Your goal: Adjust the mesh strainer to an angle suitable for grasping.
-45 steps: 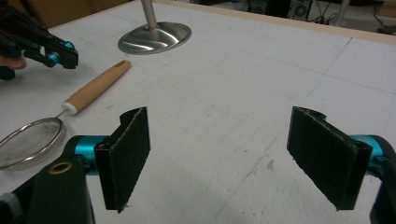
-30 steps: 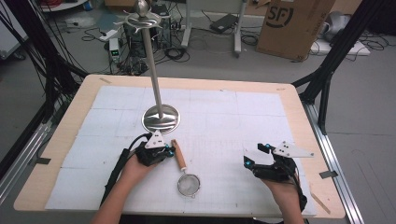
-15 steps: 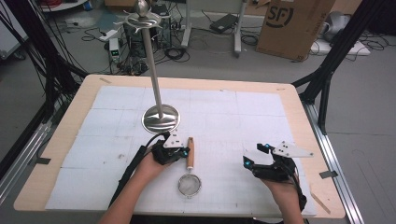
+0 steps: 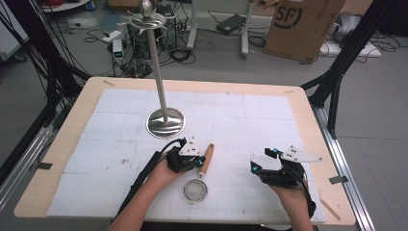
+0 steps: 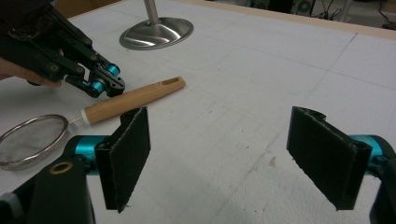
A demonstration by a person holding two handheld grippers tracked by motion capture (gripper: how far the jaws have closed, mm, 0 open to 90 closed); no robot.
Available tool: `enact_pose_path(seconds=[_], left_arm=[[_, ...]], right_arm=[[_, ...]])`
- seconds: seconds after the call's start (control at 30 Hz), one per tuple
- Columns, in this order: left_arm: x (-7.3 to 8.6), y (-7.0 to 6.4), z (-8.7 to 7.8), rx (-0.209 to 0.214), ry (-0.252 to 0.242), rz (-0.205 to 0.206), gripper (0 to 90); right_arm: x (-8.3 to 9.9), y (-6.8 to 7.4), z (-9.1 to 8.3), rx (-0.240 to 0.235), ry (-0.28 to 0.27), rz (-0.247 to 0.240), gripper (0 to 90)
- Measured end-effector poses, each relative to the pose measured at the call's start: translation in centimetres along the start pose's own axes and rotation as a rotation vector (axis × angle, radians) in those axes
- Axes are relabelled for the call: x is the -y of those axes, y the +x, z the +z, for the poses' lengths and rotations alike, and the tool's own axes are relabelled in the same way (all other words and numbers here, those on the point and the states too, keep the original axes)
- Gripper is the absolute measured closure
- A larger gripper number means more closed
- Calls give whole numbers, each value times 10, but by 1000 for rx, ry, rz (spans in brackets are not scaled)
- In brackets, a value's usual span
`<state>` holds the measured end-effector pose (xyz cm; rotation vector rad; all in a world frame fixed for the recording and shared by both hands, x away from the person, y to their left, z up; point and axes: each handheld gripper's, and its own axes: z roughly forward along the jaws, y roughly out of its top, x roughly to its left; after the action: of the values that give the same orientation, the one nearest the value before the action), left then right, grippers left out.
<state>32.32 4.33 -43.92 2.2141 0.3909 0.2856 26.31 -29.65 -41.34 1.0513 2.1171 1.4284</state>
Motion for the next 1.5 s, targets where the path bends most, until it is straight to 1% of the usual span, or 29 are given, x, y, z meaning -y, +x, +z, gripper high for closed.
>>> enact_pose_path(seconds=[0.07, 0.17, 0.23, 0.3, 0.4, 0.47, 0.53, 0.6, 0.63, 0.73, 0.77, 0.8, 0.83, 0.87, 0.9, 0.93, 0.97, 1.0, 1.03, 1.07, 1.1, 1.13, 1.2, 1.27, 1.3, 1.33, 1.43, 1.5], left_arm=[[-2, -2, 1, 6, 1, 7, 896], [-5, -5, 4, 18, 5, 21, 896], [-6, -8, 5, 25, 2, 21, 896], [-8, -9, 7, 36, -1, 32, 897], [-11, -13, 8, 45, 1, 38, 896], [-11, -13, 8, 48, -5, 32, 895], [-11, -12, 7, 46, 0, 34, 875], [-11, -10, 4, 41, -4, 23, 863], [-10, -9, 1, 39, -14, 10, 830], [-9, -7, -7, 35, -35, -6, 811], [-8, -6, -10, 34, -37, -14, 769], [-7, -5, -13, 32, -39, -25, 750], [-5, -4, -17, 28, -41, -27, 750], [-4, -4, -20, 23, -49, -36, 705], [-2, -2, -23, 21, -53, -36, 681], [0, -1, -27, 17, -62, -46, 657], [2, 0, -30, 14, -70, -52, 644], [7, 4, -38, 10, -83, -73, 631], [7, 4, -38, 10, -83, -73, 611], [10, 5, -42, 8, -87, -81, 591], [15, 8, -51, -3, -99, -94, 580], [15, 8, -51, -3, -99, -94, 564], [20, 10, -60, -23, -116, -102, 503], [25, 12, -69, -40, -132, -114, 488], [27, 13, -74, -53, -140, -114, 441], [29, 14, -79, -62, -158, -120, 436], [37, 18, -93, -78, -217, -155, 416], [40, 21, -100, -107, -219, -175, 376]], right_arm=[[0, 0, 0, -1, 4, 6, 208], [0, 0, 0, -3, 6, 3, 208], [0, 0, 0, -3, 7, 3, 208], [0, 0, 0, -3, 6, 3, 208], [1, 0, 0, -3, 7, 6, 208], [1, 0, 0, -3, 6, 6, 208], [1, -1, 0, 0, 2, 4, 208], [1, -1, 0, -1, 2, 4, 208], [1, -1, 0, -5, 7, 7, 208], [2, -1, 0, -5, 13, 9, 208], [2, -1, 0, -6, 13, 9, 208], [2, -1, 0, -5, 13, 9, 208], [2, -1, 0, -5, 13, 9, 208], [2, -1, 0, -4, 13, 7, 208], [2, -1, 0, -6, 12, 6, 208], [2, -1, 0, -6, 13, 10, 207], [2, -1, 0, -7, 17, 9, 208], [2, -1, 1, -7, 18, 6, 208], [2, -1, 1, -7, 18, 6, 208], [3, -1, 1, -6, 20, 5, 208], [3, -1, 1, -5, 20, 4, 208], [3, -1, 1, -5, 20, 4, 208], [3, -1, 1, -6, 24, 8, 208], [3, -1, 1, -5, 23, 10, 208], [3, -1, 1, -4, 23, 7, 208], [3, -1, 1, -3, 22, 7, 207], [3, -1, 1, 1, 23, 4, 208], [3, -1, 1, 0, 25, 11, 208]])
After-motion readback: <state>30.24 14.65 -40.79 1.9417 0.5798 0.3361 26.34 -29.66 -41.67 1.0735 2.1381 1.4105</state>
